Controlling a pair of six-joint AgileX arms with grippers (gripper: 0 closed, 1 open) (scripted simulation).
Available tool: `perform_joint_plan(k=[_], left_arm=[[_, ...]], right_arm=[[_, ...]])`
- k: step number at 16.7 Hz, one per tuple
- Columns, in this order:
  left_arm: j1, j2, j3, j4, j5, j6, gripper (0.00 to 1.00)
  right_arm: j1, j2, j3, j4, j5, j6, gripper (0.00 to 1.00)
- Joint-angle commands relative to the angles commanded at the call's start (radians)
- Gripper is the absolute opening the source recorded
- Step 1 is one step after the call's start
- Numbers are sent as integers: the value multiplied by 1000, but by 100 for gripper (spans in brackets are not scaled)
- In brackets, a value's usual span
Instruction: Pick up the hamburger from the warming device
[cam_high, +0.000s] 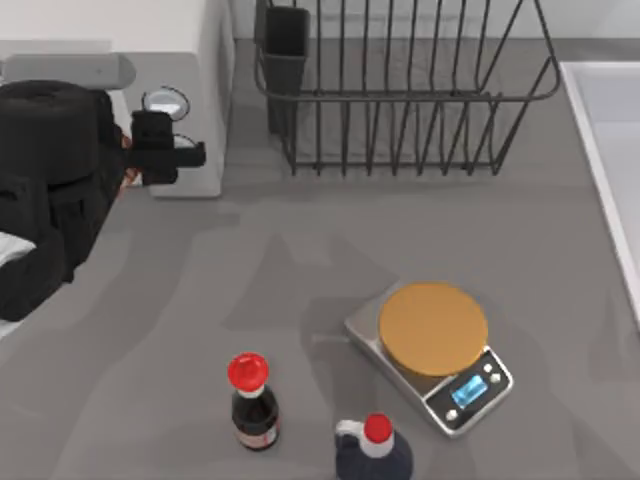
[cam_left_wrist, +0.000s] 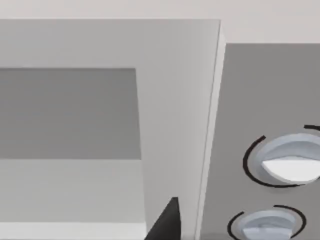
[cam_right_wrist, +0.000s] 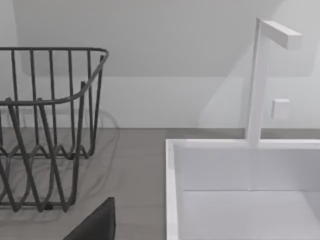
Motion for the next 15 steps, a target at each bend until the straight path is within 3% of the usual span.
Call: perform_joint_plan(k=[4, 11, 15], left_arm=[[-7, 137, -35, 154, -1, -1, 0], [-16, 468, -144, 648, 5, -2, 0], [-16, 556, -182, 756, 9, -1, 0]], right_arm=[[0, 0, 0, 0, 0, 0, 100], [0, 0, 0, 0, 0, 0, 100], [0, 0, 0, 0, 0, 0, 100]])
